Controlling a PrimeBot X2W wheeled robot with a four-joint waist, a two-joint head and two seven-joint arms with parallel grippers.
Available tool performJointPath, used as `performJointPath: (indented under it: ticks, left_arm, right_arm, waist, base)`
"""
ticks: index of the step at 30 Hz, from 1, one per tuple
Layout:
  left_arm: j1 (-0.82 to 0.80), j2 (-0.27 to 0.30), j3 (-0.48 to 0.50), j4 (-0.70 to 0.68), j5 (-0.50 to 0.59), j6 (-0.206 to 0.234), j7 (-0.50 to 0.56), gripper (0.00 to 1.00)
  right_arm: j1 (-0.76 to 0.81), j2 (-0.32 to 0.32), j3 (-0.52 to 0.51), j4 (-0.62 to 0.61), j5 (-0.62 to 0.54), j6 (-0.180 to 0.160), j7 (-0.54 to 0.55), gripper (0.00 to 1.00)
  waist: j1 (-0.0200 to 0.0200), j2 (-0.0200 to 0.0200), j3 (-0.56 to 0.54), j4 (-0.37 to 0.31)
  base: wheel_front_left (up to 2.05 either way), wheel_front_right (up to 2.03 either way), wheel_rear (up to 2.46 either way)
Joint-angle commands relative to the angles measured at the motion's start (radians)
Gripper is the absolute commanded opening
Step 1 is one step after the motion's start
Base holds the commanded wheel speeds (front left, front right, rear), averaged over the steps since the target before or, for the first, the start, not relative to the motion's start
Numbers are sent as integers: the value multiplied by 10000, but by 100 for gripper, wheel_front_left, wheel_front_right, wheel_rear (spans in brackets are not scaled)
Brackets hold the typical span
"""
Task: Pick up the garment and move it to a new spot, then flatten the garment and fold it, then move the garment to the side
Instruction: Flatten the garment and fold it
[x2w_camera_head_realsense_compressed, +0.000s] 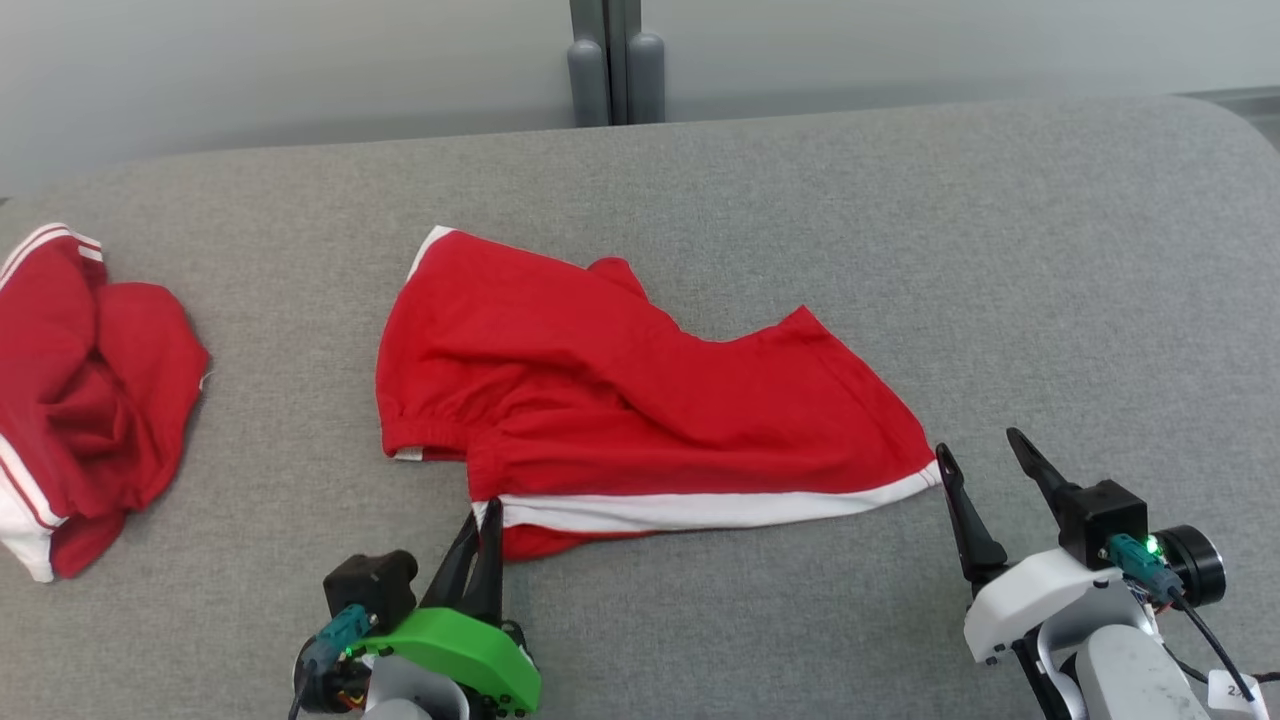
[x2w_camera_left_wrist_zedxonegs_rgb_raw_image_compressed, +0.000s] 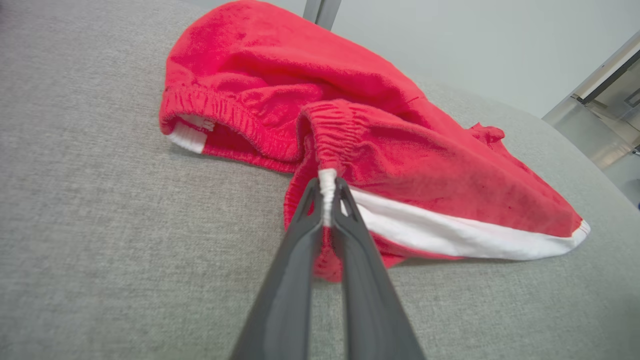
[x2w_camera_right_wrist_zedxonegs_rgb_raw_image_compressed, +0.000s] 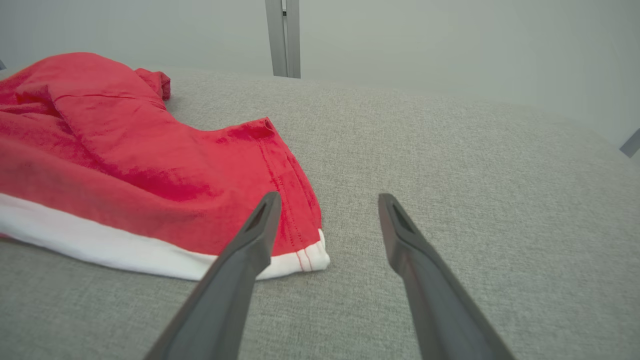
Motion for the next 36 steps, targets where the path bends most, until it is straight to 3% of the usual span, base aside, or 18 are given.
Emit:
performJointPath:
  ticks: [1, 9, 16, 26, 36]
  left_arm:
    - [230, 47, 180, 83, 286, 80, 5, 100]
    - [995, 41, 1219, -402, 2052, 571, 7, 100]
    - [1740, 44, 1568, -1240, 3380, 586, 5, 100]
    - [2016, 44, 1347, -1477, 3185, 552, 5, 100]
    - [1012, 44, 763, -1081, 2617, 164, 7, 100]
  right_arm:
    - [255, 35, -80, -47, 59, -14, -50, 100]
    - [786, 141, -440, -366, 231, -14, -50, 100]
    - [1262, 137, -346, -315, 703, -14, -50, 100]
    - [1227, 136, -168, -75, 745, -14, -50, 100]
    - [181, 139, -113, 380, 692, -14, -50, 100]
  waist:
    - [0, 0, -484, 333]
    - [0, 0, -1090, 229]
    - [0, 0, -1399, 93]
    - [0, 0, -1279, 102]
    - [0, 0, -257, 302]
  base:
    - [0, 0, 0]
    - [0, 0, 0]
    - [0, 0, 0]
    - [0, 0, 0]
    - [0, 0, 0]
